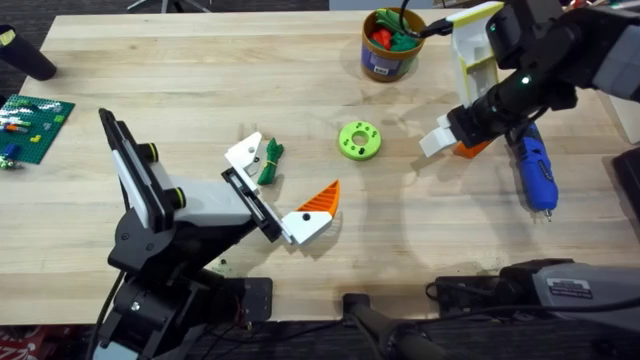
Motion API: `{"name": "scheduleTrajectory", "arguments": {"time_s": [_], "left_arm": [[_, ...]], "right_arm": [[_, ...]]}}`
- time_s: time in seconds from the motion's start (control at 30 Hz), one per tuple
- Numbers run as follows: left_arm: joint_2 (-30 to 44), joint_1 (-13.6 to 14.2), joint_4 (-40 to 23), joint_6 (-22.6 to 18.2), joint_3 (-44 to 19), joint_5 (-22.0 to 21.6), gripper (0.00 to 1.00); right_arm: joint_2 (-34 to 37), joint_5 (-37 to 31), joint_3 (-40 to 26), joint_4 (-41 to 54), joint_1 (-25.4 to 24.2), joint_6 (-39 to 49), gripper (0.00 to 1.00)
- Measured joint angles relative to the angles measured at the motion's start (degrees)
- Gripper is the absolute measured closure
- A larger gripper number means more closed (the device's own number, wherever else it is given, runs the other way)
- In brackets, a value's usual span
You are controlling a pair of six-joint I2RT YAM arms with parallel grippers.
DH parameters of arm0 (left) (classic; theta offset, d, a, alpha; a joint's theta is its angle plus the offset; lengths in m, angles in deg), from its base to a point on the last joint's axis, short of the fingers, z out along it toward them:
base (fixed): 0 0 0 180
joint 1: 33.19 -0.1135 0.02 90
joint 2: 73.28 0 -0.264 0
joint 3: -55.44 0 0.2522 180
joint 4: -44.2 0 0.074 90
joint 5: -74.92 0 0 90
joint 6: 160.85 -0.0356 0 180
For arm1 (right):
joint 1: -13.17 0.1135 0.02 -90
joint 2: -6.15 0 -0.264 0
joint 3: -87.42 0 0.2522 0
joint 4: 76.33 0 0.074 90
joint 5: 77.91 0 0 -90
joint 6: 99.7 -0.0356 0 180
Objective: Pick up the gripper from the table and insert it into the empty holder that is missing its gripper. Then pick up a screw, insert it into the mounting hole, and use the screwdriver to tighten it. Finally, clean up the table by picking up the vegetable and placing it into the bucket.
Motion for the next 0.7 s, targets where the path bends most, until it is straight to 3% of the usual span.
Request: {"name": "scheduleTrajectory", "arguments": {"time_s": [0.47, 0.7], "left_arm": [[0.15, 0.0, 0.1, 0.04, -0.01, -0.03, 0.004], [0.15, 0.0, 0.1, 0.04, -0.01, -0.04, 0.004]], "right_arm": [[0.1, 4.38, -3.93, -3.28, 0.13, -0.05, 0.238], [-2.08, -1.88, -12.17, 9.92, 0.1, 1.77, 0.238]]}}
